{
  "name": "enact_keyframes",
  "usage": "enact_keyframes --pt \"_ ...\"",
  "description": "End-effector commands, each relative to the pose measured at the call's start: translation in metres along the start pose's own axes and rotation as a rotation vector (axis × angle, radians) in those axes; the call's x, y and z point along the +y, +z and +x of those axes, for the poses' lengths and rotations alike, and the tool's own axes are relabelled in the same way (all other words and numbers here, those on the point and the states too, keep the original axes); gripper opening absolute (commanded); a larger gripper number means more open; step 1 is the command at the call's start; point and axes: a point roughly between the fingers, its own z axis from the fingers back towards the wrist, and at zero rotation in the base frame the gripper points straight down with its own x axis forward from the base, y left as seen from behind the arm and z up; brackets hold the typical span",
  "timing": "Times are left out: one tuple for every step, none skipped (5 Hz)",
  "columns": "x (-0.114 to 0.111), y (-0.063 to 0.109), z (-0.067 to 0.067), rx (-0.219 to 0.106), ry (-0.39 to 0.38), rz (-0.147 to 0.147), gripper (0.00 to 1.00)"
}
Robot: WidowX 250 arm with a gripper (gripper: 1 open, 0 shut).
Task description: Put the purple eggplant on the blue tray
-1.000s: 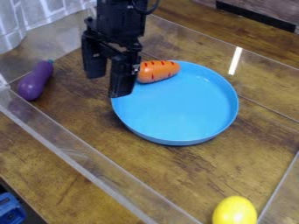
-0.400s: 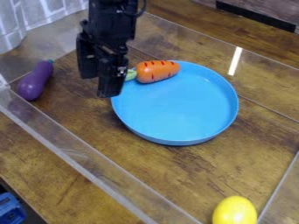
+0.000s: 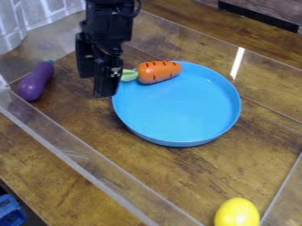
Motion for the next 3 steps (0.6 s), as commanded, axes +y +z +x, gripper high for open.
enact_keyframes --pt "0.015 0.011 0.002 -0.044 -0.007 0.037 1.0" --pt "0.021 0.01 0.002 -0.05 -0.031 0.048 1.0" --pt "0.029 0.01 -0.006 -0.054 -0.029 0.05 1.0"
